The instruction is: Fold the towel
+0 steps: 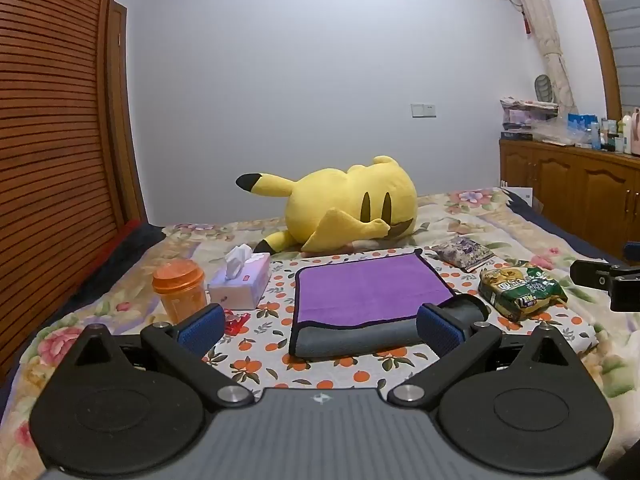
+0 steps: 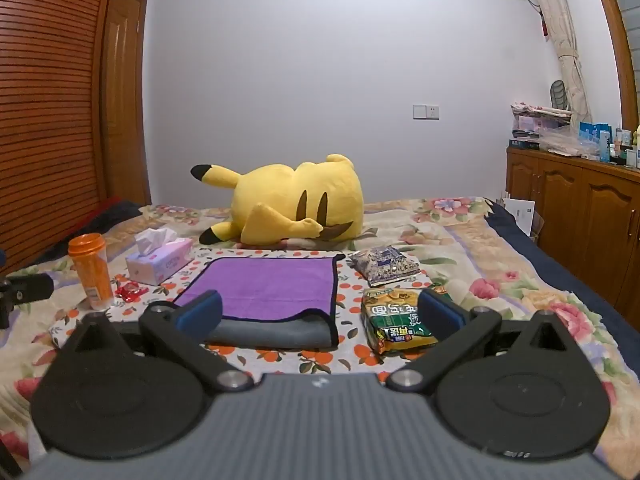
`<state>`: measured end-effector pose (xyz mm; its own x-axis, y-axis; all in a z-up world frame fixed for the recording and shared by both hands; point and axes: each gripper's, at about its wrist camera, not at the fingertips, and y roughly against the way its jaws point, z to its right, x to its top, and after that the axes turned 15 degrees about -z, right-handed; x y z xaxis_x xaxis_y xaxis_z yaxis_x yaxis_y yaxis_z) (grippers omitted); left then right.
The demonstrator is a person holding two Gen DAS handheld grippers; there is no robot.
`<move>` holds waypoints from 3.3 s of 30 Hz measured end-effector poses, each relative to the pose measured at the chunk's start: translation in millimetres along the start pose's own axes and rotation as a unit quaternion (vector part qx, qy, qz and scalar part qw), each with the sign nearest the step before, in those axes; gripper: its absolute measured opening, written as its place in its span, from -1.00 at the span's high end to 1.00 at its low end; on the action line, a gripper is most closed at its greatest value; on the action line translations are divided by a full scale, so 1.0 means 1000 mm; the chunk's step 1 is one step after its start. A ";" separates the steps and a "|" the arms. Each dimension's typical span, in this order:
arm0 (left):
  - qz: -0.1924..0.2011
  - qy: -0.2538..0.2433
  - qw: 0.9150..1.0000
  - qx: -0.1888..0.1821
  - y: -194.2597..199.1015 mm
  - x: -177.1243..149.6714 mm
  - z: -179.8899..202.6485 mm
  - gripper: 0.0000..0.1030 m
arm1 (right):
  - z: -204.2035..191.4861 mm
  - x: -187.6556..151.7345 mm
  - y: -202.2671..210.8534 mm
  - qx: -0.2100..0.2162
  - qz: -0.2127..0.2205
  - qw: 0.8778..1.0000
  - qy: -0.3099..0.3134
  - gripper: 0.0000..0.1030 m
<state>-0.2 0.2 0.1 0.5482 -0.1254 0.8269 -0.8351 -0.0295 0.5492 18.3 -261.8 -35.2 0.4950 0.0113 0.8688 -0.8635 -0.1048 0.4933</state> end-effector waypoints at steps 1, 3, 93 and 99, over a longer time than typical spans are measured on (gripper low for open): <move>-0.001 0.001 1.000 0.000 0.000 0.000 0.000 -1.00 | 0.000 0.000 0.000 0.000 0.001 1.000 0.000 -1.00; 0.000 0.000 1.000 0.001 0.000 0.000 0.000 -1.00 | 0.000 0.000 0.000 0.000 0.000 1.000 0.000 -1.00; -0.017 -0.015 1.000 0.002 -0.003 -0.001 0.001 -1.00 | -0.003 -0.002 -0.005 0.001 -0.009 1.000 0.008 -1.00; -0.032 -0.011 0.999 -0.003 -0.009 0.001 -0.002 -1.00 | -0.010 -0.001 -0.009 0.005 -0.017 1.000 0.014 -1.00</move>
<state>8.3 2.2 -4.2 0.5998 -0.1453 0.7869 -0.7977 -0.0316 0.6022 24.7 -250.9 -40.4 0.5207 0.0433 0.8527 -0.8453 -0.1139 0.5220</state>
